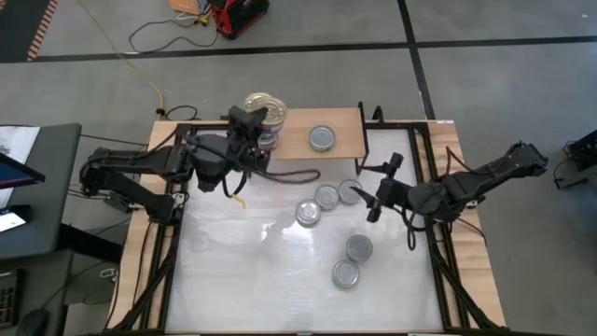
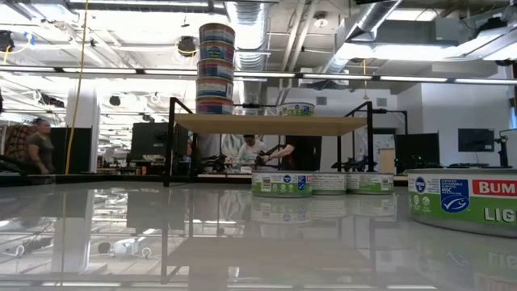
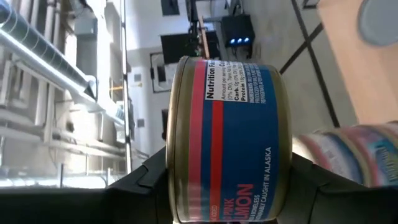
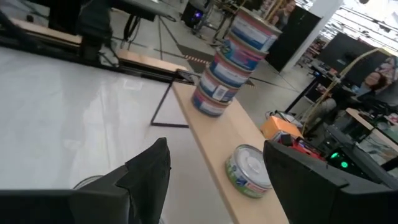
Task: Stack canned seafood by type on shelf
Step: Stack the blue tuna can on top of the blue tuna can
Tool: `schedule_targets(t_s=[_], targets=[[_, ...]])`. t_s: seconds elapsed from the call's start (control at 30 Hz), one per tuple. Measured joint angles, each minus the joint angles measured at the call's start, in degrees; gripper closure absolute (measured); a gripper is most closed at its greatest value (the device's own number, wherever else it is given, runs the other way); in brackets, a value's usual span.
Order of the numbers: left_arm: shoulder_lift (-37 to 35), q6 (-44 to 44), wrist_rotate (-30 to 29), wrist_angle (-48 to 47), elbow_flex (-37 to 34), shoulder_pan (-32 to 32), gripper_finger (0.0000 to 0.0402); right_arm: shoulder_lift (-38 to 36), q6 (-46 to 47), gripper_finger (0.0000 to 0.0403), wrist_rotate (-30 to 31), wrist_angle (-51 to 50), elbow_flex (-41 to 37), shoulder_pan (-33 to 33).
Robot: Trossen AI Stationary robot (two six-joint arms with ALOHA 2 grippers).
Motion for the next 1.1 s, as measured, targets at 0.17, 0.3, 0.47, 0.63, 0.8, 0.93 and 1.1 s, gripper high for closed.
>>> schedule_targets(t_s=[0.17,0.3,0.47,0.63,0.8,0.93,1.1], targets=[[-1.09,-0.11,2.64,-0.31,-0.02,4.41,0.0217,0.01,0.62,0.0113,0.0,-0.25,0.0,-1.52],[-3.6,-2.24,9.75,-0.02,-0.02,8.57,0.0217,1.28,1.45,0.0113,-0.04,-0.6,0.0,-3.06],[-7.72,-9.32,18.73,-0.02,-0.02,14.89,0.0217,2.09,3.12,0.0113,-0.05,-1.84,0.0,-4.7],[-11.46,-17.89,26.99,0.23,-0.02,21.48,0.0217,2.12,3.52,0.0113,-0.39,-1.99,0.0,-5.43],[-13.59,-24.55,33.49,-0.06,-0.02,28.11,0.0217,2.24,3.8,0.0113,-2.16,-1.88,0.0,-6.79],[-13.07,-28.73,39.73,-1.48,0.02,32.85,0.0217,2.34,4.64,0.0113,-4.64,-1.73,0.0,-8.09],[-9.71,-32.82,42.99,-6.28,-0.02,35.91,0.0217,2.34,5.37,0.0113,-6.1,-1.75,0.02,-8.23]])
